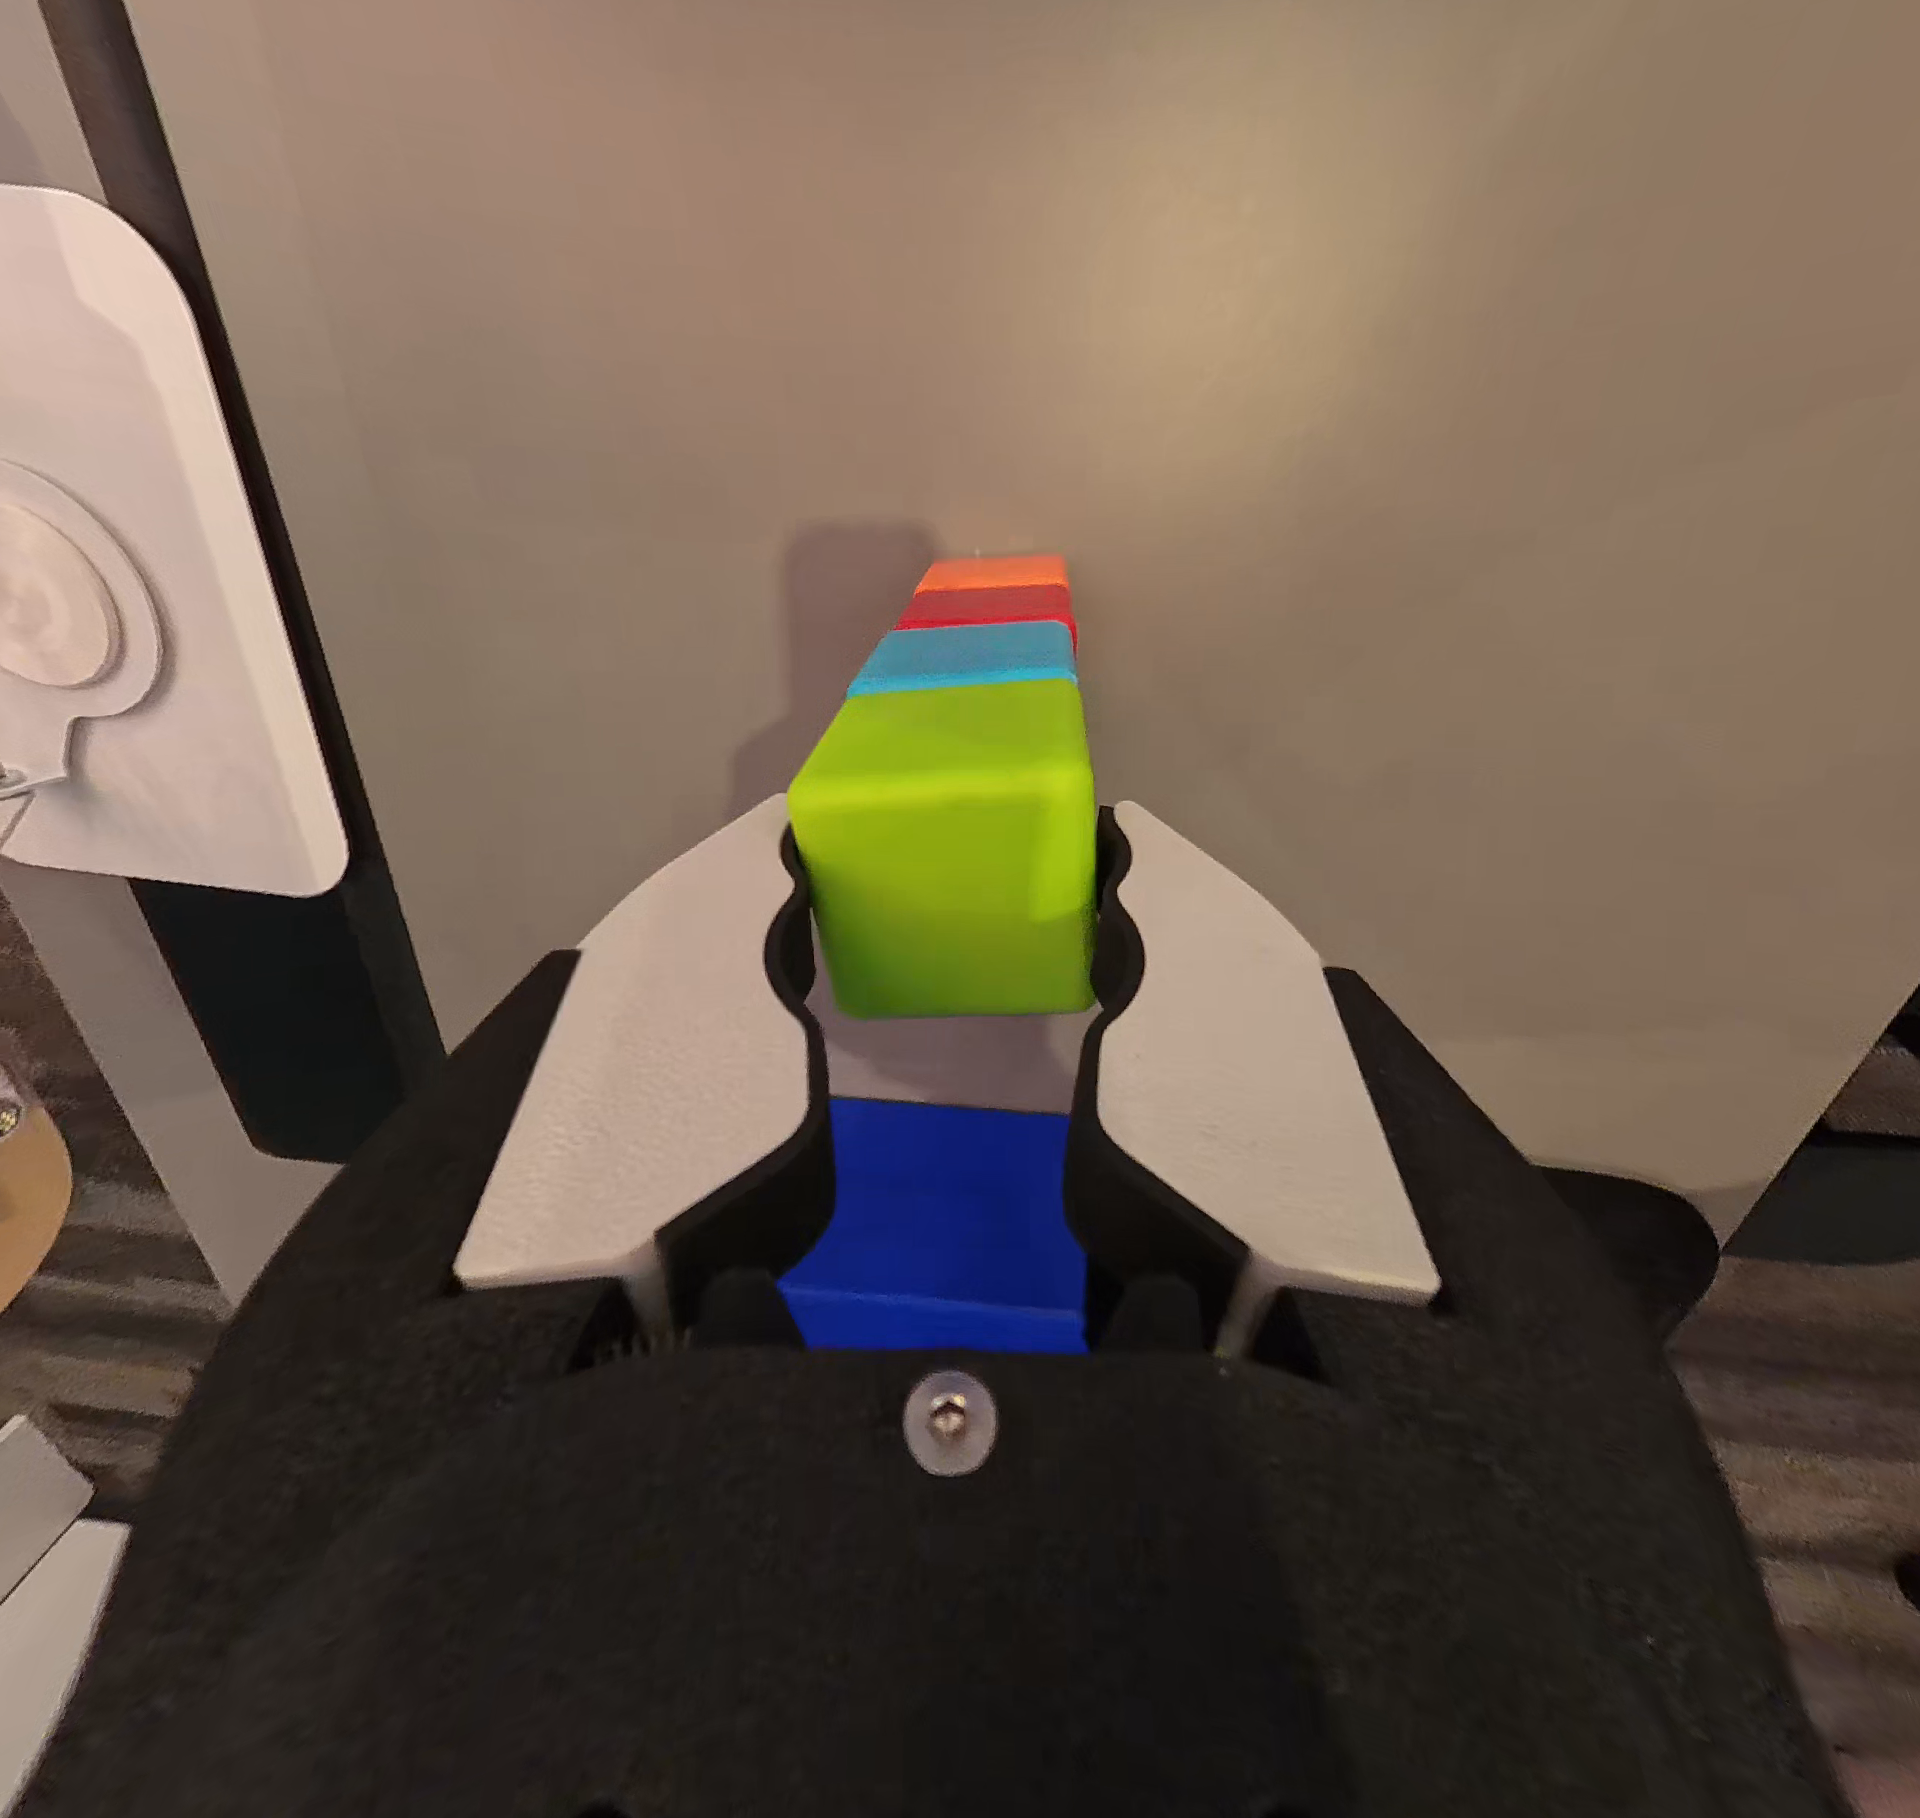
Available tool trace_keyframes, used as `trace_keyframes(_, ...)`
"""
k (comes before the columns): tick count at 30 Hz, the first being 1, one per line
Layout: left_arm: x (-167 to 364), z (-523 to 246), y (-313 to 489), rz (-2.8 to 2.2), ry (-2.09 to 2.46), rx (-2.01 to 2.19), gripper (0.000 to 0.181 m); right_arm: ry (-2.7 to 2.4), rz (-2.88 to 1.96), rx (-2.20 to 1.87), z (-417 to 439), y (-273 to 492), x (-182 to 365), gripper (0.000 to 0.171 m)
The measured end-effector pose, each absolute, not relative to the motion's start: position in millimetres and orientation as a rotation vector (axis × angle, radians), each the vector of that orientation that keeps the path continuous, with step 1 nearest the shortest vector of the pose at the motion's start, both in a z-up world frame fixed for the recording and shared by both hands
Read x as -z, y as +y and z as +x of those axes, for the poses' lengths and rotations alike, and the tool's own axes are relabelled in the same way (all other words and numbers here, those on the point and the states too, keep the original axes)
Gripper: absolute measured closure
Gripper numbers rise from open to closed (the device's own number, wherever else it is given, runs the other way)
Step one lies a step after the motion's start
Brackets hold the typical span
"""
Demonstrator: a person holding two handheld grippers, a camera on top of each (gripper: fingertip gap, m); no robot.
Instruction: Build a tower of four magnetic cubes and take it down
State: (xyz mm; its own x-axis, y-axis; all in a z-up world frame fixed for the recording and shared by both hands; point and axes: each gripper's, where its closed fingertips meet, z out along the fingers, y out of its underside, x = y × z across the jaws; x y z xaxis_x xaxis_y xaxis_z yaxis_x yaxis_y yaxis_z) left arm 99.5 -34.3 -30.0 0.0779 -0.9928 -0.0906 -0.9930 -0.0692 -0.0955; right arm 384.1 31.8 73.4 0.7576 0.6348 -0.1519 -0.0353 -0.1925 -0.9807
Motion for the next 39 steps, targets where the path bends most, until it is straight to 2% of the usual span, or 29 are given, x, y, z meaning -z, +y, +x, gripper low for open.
trace_keyframes(9, 29.4, 104.6, -34.7, -2.105, 2.159, -0.022, 0.129, -0.485, -1.684, -0.653, 383.2, 33.5, -68.4, 0.106)
trace_keyframes(11, 23.6, 108.1, -31.9, -2.082, 2.117, -0.013, 0.118, -0.489, -1.686, -0.654, 382.5, 33.4, -67.7, 0.106)
trace_keyframes(12, 18.1, 111.4, -34.1, -2.078, 2.087, 0.040, 0.118, -0.490, -1.686, -0.655, 382.3, 33.1, -67.8, 0.106)
trace_keyframes(20, -82.9, 112.7, -47.0, -1.644, 1.540, 0.474, 0.114, -0.514, -1.621, -0.636, 374.7, 28.8, -82.9, 0.106)
trace_keyframes(22, -106.4, 99.0, -53.2, -1.528, 1.355, 0.612, 0.127, -0.506, -1.523, -0.593, 371.4, 27.6, -100.5, 0.107)
trace_keyframes(25, -121.7, 74.9, -61.0, -1.374, 1.124, 0.856, 0.112, -0.510, -1.369, -0.631, 355.1, 16.4, -129.5, 0.107)
trace_keyframes(29, -95.0, 57.8, -51.4, -1.369, 1.008, 0.844, 0.105, -0.569, -1.224, -0.674, 324.2, -2.3, -155.2, 0.106)
trace_keyframes(33, -38.7, 71.9, -50.2, -1.483, 1.072, 0.656, 0.100, -0.637, -1.129, -0.704, 295.7, -20.2, -169.3, 0.106)
trace_keyframes(39, 1.7, 98.4, -45.2, -1.519, 1.186, 0.522, 0.093, -0.714, -1.144, -0.757, 265.1, -27.2, -162.4, 0.106)
